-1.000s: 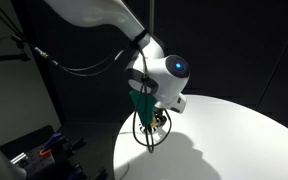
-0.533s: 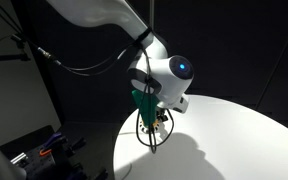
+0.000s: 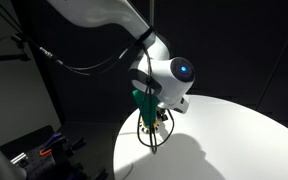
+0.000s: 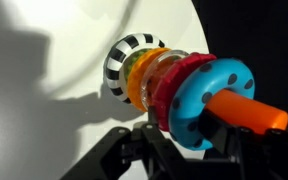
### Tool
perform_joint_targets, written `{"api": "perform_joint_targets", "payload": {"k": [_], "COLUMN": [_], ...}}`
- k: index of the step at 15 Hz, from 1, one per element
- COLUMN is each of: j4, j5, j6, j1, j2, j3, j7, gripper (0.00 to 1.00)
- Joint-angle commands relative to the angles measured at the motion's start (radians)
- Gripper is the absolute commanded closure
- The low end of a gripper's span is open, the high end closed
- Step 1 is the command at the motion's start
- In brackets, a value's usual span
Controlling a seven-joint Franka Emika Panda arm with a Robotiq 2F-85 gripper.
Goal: Move the ring stacking stand to the left and remove the blue ring from the ring stacking stand and place it to on the table
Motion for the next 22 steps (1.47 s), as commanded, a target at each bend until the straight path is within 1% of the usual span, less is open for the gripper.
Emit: {"api": "perform_joint_targets", "payload": {"k": [1, 2, 3, 12, 22], "j4": [0.023, 0.025, 0.021, -0.016, -0.104], "j5": [0.031, 0.026, 0.024, -0.007, -0.067], "j6": [-0.033, -0.037, -0.032, 0.007, 0.151], "j1": [-0.007, -0.003, -0.001, 0.029, 0.095], "j2": [0.026, 0.023, 0.020, -0.036, -0.148], "j3": [-0.003, -0.007, -0.007, -0.015, -0.010], "j7": [-0.038, -0.032, -0.033, -0.005, 0.019], "gripper": [0.84, 0.91, 0.89, 0.90, 0.90]}}
